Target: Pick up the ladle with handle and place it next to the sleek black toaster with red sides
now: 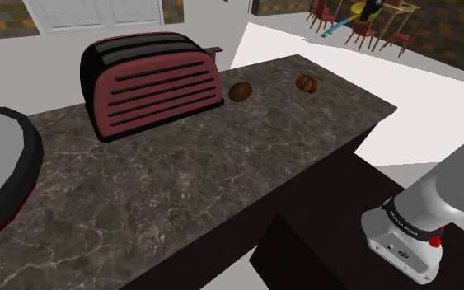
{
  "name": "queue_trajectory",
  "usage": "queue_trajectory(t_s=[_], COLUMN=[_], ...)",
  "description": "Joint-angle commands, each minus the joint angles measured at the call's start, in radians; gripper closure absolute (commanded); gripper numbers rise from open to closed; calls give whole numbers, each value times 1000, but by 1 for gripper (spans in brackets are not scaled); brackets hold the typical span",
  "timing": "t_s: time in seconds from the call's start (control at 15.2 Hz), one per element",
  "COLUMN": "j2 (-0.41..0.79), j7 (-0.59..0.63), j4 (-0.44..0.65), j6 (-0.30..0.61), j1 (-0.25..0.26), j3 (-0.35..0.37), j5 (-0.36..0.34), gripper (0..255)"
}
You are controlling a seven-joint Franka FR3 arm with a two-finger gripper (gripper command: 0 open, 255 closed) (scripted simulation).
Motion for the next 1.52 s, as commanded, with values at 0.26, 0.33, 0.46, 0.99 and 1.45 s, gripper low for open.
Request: queue_trajectory(t_s=[0.26, 0.33, 0.46, 0.99, 1.45], j2=[-57, -64, -73, -63, 7], j7=[132, 154, 197, 374, 536], j4=[-37, -39, -41, -2, 93], j6=[-76, -88, -113, -213, -299], j1=[41, 48, 63, 119, 156], j3=[119, 139, 179, 344, 494], j5=[20, 26, 37, 90, 126], gripper=[255, 255, 255, 255, 255])
